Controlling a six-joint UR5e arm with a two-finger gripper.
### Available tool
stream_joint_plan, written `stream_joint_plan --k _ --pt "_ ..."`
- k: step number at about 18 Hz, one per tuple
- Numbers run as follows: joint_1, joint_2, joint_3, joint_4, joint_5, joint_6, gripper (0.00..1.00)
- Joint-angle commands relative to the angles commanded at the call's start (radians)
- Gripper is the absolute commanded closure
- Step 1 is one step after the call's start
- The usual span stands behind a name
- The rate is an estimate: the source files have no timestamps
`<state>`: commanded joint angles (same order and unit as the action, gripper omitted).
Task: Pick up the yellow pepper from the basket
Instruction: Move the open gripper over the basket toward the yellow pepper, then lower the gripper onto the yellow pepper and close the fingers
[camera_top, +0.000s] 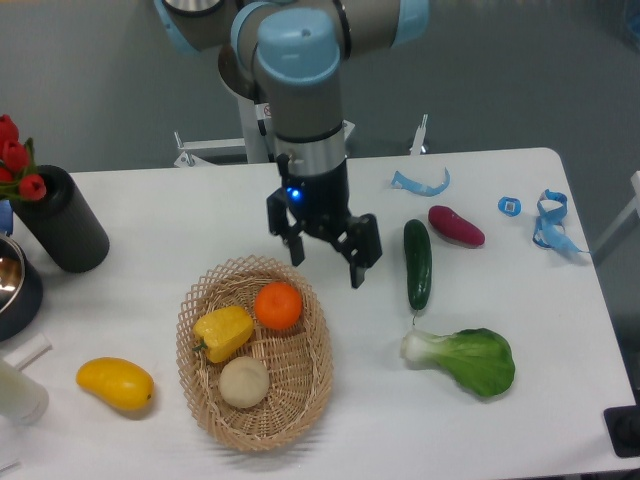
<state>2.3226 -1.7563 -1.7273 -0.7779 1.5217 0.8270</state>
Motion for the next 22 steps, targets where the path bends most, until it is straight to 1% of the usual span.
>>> stream_joint_plan --k 2,6,10,12,13,18,20,22 --pt "-0.026 -0.018 0.006 0.015 0.000 -0.055 0.00" --pt "-0.078 -0.055 0.017 0.016 0.003 -0.136 0.00" --pt "-0.115 -0.094 0.014 0.016 0.027 -0.149 0.00" --pt "-0.130 -0.115 0.014 0.020 0.070 -0.140 0.00" --pt "-0.149 -0.126 0.017 0.022 0.074 -0.140 0.00" --pt "-0.155 -0.140 0.009 0.016 0.074 -0.128 0.00" --pt "-0.157 -0.143 -0.001 0.012 0.074 -0.071 0.00" --pt "-0.157 -0.155 -0.008 0.012 0.068 0.021 0.00"
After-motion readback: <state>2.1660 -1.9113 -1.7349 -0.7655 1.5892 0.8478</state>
